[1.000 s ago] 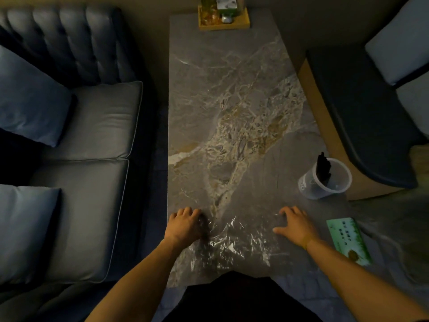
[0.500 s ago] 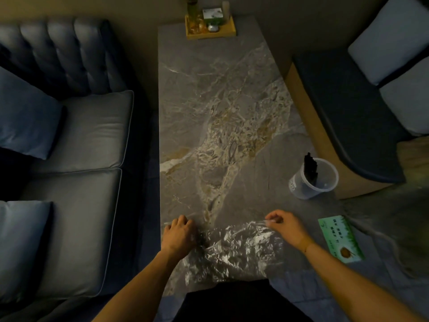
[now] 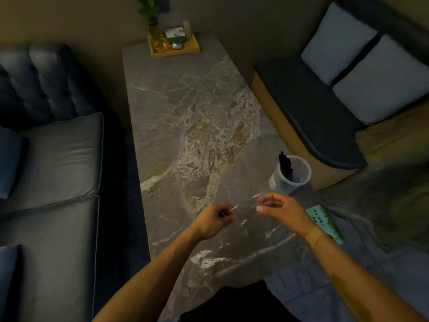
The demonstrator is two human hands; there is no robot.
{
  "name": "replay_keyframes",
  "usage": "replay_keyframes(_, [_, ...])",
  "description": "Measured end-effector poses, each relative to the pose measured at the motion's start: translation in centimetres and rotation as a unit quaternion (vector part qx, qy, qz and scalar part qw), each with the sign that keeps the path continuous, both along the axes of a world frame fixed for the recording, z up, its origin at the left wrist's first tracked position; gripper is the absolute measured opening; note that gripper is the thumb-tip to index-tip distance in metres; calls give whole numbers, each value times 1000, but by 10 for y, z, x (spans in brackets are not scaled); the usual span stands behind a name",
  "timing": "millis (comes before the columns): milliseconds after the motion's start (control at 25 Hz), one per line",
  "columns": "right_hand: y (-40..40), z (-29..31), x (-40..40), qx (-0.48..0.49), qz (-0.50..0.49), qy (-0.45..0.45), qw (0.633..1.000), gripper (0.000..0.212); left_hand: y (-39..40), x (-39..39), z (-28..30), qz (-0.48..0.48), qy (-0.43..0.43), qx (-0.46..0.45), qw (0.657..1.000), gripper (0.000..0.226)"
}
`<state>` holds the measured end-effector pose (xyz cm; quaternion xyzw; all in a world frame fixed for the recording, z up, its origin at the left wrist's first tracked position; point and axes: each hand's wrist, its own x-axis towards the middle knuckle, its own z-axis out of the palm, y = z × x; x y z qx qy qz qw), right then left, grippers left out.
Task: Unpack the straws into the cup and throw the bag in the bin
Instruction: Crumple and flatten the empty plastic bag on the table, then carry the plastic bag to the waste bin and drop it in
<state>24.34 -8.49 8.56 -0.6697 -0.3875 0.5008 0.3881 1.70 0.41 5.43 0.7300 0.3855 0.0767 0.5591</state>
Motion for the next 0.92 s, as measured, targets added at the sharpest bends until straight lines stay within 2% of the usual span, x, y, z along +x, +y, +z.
replay_keyframes(240, [-59,-2,45,-65,-65,-8,996,22,7,17,8,71,-101,-113,986,14])
replay_keyframes(440, [-98,-6,48,-37,-183,103,977,42,-18,51,13,94,-128,-178,971,7])
replay_keyframes(520, [-114,-6,48,-37,-194,112,974,36,-33,71,16,109,-134,-194,966,8])
replay_keyframes(640, [-137,-5,56,-39,-209,116,970,14,-54,102,20,124,-147,-216,957,10])
replay_keyframes(760, [-178,-4,78,-20,-282,93,955,9,-81,141,29,100,-141,-207,963,11])
replay_keyframes(920, [-240,-2,114,0,-346,67,936,8,-122,189,41,45,-109,-147,982,7])
